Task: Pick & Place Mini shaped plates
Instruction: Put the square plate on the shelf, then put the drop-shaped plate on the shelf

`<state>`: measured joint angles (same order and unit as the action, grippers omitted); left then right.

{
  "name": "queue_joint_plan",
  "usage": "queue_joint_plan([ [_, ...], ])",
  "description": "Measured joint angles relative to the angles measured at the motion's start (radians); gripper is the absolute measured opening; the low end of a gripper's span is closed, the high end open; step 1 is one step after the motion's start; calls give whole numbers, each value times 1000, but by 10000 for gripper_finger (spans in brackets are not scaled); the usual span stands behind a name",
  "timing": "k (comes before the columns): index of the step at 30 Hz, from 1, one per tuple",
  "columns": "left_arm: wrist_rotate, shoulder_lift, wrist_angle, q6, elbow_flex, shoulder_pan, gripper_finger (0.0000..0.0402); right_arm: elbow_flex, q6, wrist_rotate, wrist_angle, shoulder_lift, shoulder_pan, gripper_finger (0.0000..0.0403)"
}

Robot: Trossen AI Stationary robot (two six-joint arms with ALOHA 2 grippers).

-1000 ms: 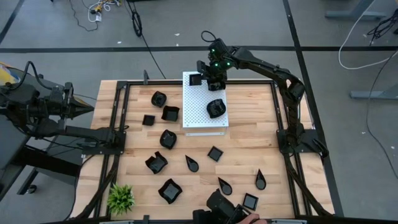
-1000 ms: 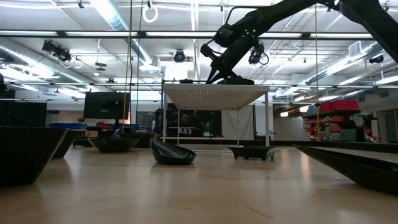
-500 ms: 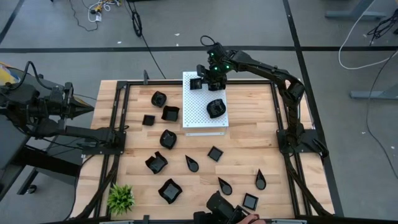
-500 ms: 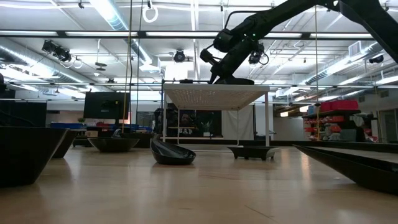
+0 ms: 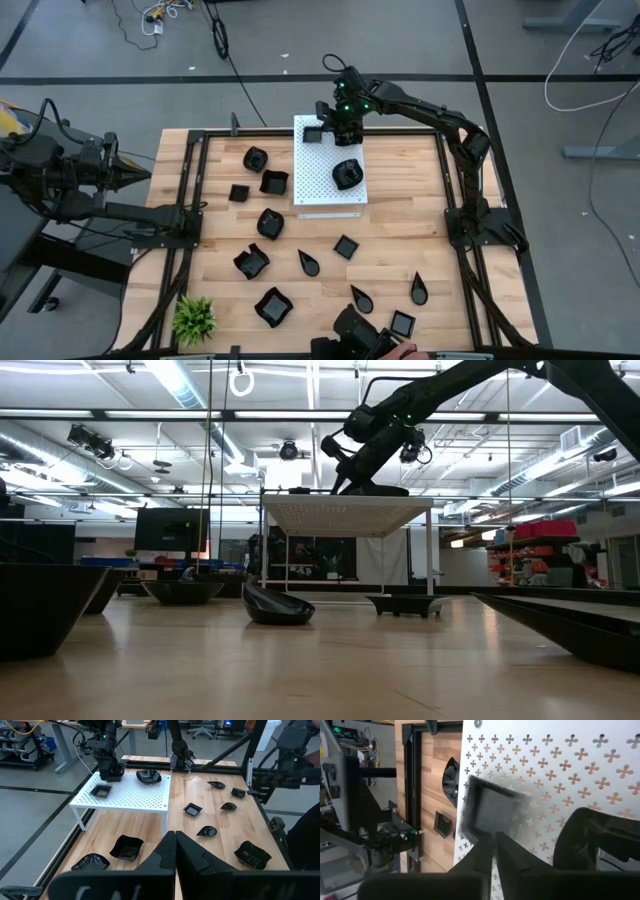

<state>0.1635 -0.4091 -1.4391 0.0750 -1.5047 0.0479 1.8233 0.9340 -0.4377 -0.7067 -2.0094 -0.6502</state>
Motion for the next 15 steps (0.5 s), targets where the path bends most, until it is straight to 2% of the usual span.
queue_joint_plan([
  [15, 0, 0, 0, 0, 0, 0, 3, 0, 0, 0, 8, 13, -3, 59],
])
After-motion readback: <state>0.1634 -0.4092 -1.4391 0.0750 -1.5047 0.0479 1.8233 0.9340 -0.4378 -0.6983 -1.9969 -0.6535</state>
